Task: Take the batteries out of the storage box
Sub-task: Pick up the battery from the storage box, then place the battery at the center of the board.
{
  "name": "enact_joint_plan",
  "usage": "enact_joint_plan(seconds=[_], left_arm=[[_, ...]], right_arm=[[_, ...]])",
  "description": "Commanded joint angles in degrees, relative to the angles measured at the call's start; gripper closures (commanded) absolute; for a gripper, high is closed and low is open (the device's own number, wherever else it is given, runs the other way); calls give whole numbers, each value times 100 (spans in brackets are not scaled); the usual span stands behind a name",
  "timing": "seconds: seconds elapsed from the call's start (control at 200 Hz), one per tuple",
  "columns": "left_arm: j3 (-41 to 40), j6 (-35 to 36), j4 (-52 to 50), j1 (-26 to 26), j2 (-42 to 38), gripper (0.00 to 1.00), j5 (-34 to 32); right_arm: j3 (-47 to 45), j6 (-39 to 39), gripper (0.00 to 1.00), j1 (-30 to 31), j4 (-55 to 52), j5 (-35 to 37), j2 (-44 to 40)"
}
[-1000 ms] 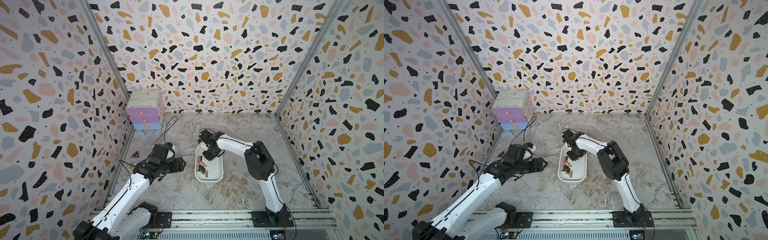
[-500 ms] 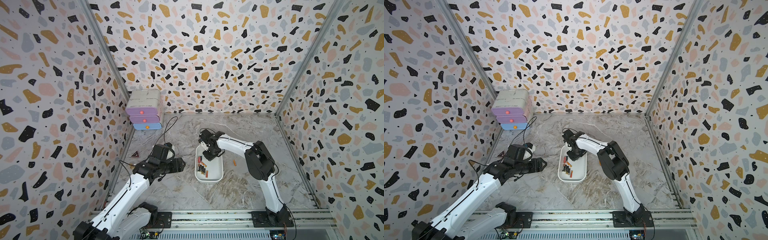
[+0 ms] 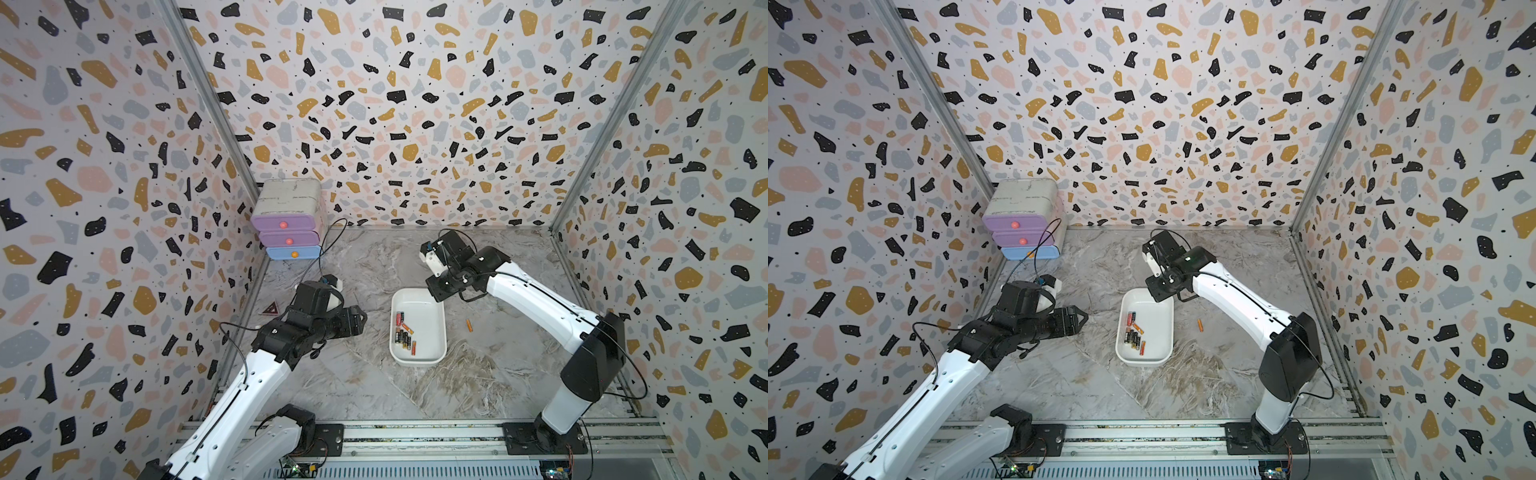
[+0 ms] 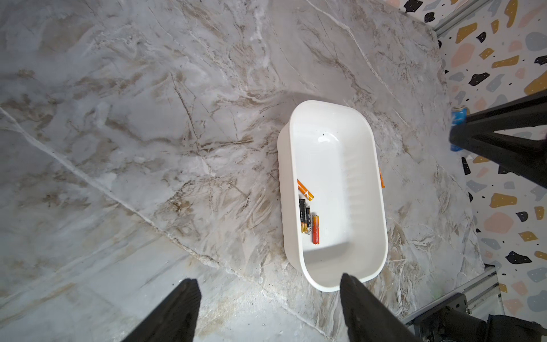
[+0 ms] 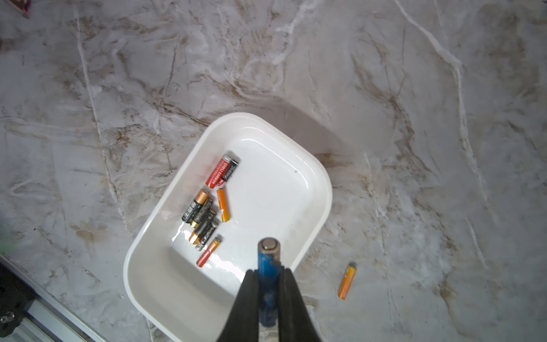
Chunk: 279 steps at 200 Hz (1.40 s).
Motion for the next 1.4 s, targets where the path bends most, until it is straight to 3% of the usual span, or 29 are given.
enact_joint_plan(seconds=[0.0,0.145,0.34,0.591,0.966,1.071,1.141,1.297,1.392], left_arm=[[404,50,-196,-285,175,22,-112],[621,2,-223,-912,495,25,-314],[556,-125,110,-1379,978,25,-355],[329,-214,313,-1508,1157,25,-314],[256,-283,332,-1523,1145,25,-396],[358,-279,258,-1535,1172,25,-440],[518,-273,145,-1565,1259,27,-464],[1368,-404,-707,-1866,1769,32,-925],[1844,-641,-1063,-2168,2075,35,-1126]], right_arm=[[-776,367,99,-630,-491,187,-440],[-1843,114,98,-1326,-485,356,-770],[-2827,25,98,-1697,258,344,-489],[-2693,-35,99,-1775,770,150,327],[-2576,-12,99,-1780,924,455,633],[-2619,-15,93,-1775,991,443,654],[-2642,-26,82,-1777,1030,448,673],[-2639,-43,66,-1775,1041,509,595],[-2571,-45,62,-1775,991,482,470]])
